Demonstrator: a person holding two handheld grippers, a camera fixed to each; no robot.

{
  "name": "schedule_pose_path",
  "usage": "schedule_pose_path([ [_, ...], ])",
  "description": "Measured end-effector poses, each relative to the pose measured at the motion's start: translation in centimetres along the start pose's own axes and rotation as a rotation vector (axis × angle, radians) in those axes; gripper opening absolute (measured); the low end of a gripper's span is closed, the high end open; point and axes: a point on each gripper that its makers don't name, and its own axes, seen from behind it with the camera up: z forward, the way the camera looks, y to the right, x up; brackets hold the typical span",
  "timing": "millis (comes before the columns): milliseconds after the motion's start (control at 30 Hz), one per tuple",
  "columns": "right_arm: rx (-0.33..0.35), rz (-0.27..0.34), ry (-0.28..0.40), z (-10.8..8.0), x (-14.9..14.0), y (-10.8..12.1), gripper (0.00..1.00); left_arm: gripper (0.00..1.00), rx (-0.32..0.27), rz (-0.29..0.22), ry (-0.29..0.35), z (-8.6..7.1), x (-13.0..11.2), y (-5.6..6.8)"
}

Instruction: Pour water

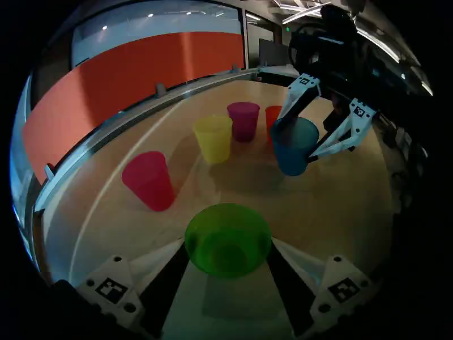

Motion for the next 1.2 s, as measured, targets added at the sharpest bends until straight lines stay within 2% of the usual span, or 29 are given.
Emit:
schedule_pose_path([
  [467, -0.008, 0.008, -0.001, 1.4, -1.3, -0.2, 0.92, 0.87, -0.013, -0.029, 0.01, -0.3, -0.5, -0.1],
  [1033, -0.039, 0.007, -0.01, 0.5, -3.0, 0.1, 0.92, 0.89, -0.008, -0.035, 0.021, -0.3, -0.5, -0.2],
  [1100, -0.041, 0.006, -0.009, 0.5, -3.0, 0.1, 0.92, 0.93, -0.002, -0.034, 0.021, -0.3, -0.4, -0.3],
  [1200, -0.041, 0.007, -0.008, 0.5, -3.0, 0.1, 0.98, 0.96, 0.006, -0.033, 0.019, -0.3, -0.4, -0.5],
])
